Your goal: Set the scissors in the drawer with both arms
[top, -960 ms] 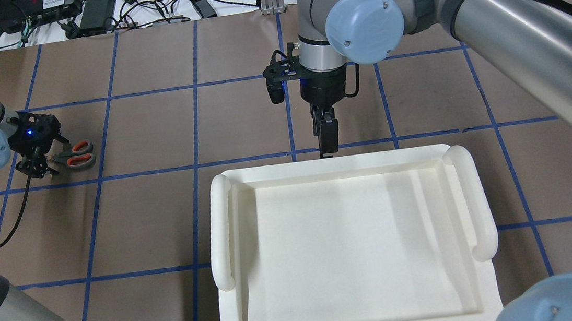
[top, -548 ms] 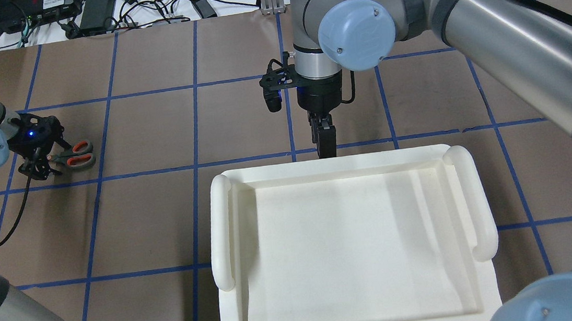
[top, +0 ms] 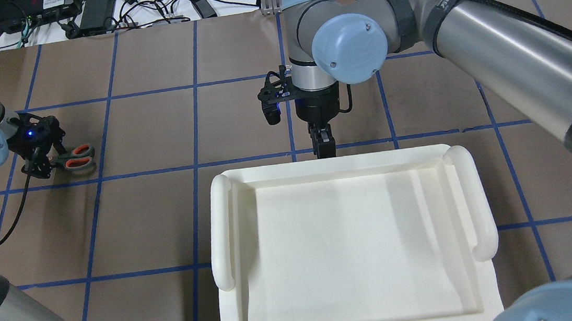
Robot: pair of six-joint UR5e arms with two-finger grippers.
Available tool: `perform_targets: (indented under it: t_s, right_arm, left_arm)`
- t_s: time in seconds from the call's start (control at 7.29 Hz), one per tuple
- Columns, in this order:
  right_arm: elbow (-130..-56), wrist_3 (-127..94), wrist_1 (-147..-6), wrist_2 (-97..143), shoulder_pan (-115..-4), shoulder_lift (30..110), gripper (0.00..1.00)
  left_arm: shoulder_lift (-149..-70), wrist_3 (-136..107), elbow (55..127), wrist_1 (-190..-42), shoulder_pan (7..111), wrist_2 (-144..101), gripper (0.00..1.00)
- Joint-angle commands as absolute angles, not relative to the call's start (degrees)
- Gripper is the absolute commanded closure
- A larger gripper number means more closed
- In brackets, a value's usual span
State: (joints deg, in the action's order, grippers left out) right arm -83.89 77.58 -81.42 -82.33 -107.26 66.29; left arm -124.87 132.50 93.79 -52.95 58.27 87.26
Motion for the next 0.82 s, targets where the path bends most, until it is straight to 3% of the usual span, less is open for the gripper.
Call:
perform_targets:
  t_s: [0.0,0.41,0.69]
  right_arm:
    - [-84.1,77.6,-81.3,-82.5,-107.3,66.3,0.16]
    - [-84.5,79.4,-81.5,-82.5,-107.3,66.2,0.21]
    - [-85.1,79.5,-81.7,-82.4,-107.2,66.1,0.21]
  left_arm:
    - [-124.5,132.5,93.8,-53.0,58.3,87.3,0.73]
    - [-123.8,132.5,93.8,-53.1,58.4,87.3,0.78]
    - [-121.8,132.5,93.7,-54.0,59.4,87.4,1.00]
